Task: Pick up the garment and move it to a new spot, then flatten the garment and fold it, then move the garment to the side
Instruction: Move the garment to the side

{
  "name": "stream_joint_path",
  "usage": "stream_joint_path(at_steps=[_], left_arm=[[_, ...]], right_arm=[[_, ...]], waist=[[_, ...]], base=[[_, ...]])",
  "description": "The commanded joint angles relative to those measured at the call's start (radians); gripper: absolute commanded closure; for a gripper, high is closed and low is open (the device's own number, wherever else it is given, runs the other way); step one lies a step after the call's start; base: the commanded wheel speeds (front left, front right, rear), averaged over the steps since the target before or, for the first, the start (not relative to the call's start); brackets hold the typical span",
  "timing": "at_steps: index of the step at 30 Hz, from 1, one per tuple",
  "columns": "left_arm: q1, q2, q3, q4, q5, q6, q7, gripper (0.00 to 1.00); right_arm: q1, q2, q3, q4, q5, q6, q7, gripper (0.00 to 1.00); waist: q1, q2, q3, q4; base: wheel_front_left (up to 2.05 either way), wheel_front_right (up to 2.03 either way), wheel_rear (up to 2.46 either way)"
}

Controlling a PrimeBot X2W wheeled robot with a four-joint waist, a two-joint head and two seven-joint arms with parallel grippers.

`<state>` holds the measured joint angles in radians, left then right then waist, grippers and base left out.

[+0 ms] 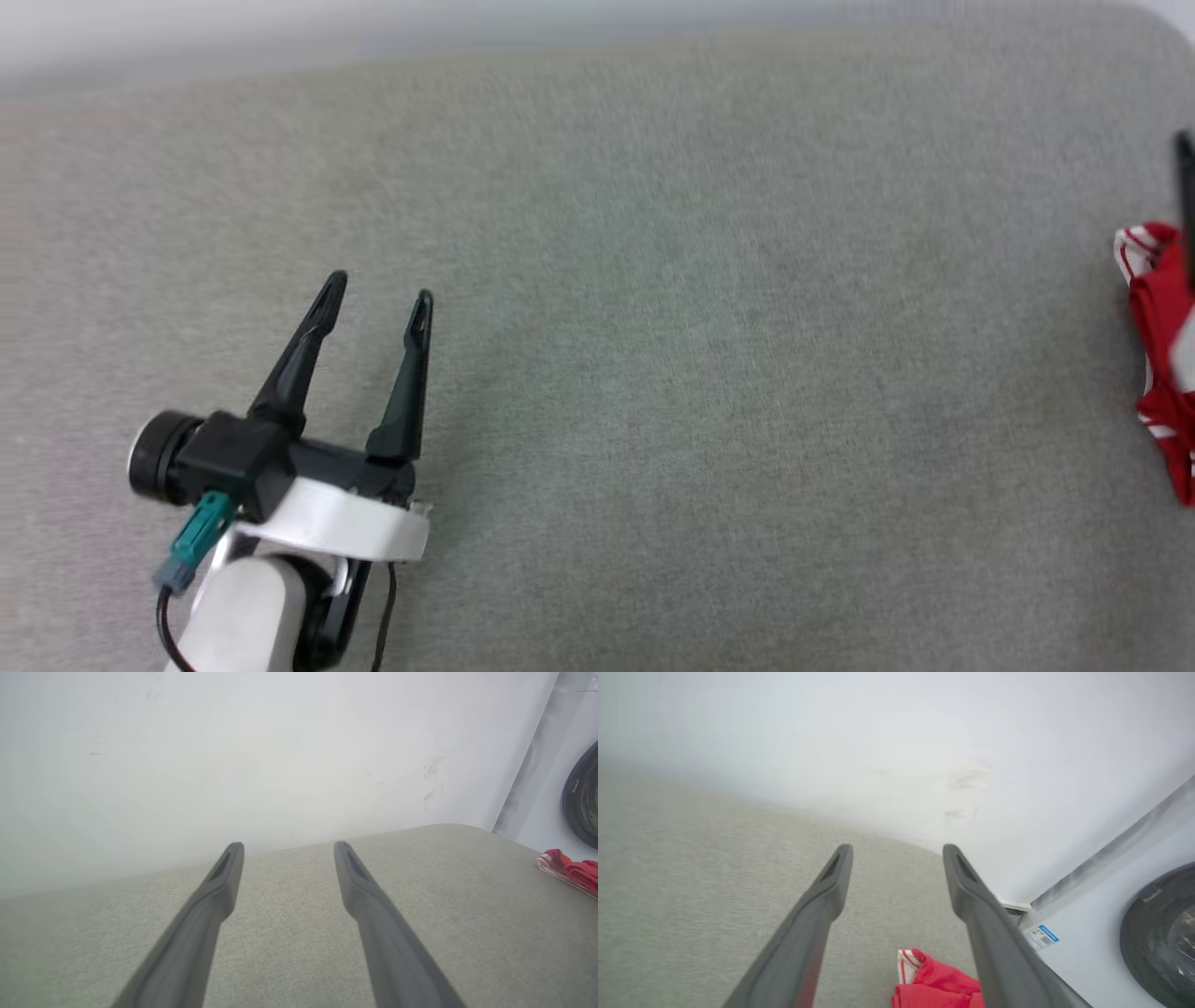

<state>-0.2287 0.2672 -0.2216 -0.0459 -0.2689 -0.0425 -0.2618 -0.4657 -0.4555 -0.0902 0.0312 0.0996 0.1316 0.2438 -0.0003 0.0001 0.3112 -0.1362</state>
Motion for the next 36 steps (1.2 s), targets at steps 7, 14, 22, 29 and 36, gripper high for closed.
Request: stream_joint_path(at_steps=[7,14,22,29,36], left_arm=[[0.11,-0.05,0.077,0.033,-0.002,-0.008,-0.003,0.0],[0.168,-0.089,0.12,0.061,0.011,-0.029,-0.003,0.0],[0.21,-0.129,0.157,0.107,0.031,-0.055,-0.003,0.0],[0.226,-0.144,0.184,0.124,0.053,-0.072,-0.003,0.0],[0.228,-0.164,0.21,0.12,0.071,-0.082,-0.003,0.0]], right_arm=[[0.172,0.171,0.036,-0.097,0.084,-0.002,-0.124,0.0],[0.284,0.263,0.058,-0.074,0.145,-0.002,-0.264,0.0],[0.347,0.321,0.085,0.017,0.184,-0.002,-0.396,0.0],[0.379,0.358,0.097,0.082,0.165,-0.001,-0.444,0.0],[0.371,0.373,0.115,0.118,0.149,-0.001,-0.466,0.0]], waist=[[0.0003,-0.0001,-0.154,0.072],[0.0003,-0.0001,-0.196,0.103],[0.0003,-0.0001,-0.226,0.122],[0.0003,-0.0001,-0.239,0.121],[0.0003,-0.0001,-0.247,0.111]], base=[[0.0,0.0,0.0],[0.0,0.0,0.0],[0.0,0.0,0.0],[0.0,0.0,0.0],[0.0,0.0,0.0]])
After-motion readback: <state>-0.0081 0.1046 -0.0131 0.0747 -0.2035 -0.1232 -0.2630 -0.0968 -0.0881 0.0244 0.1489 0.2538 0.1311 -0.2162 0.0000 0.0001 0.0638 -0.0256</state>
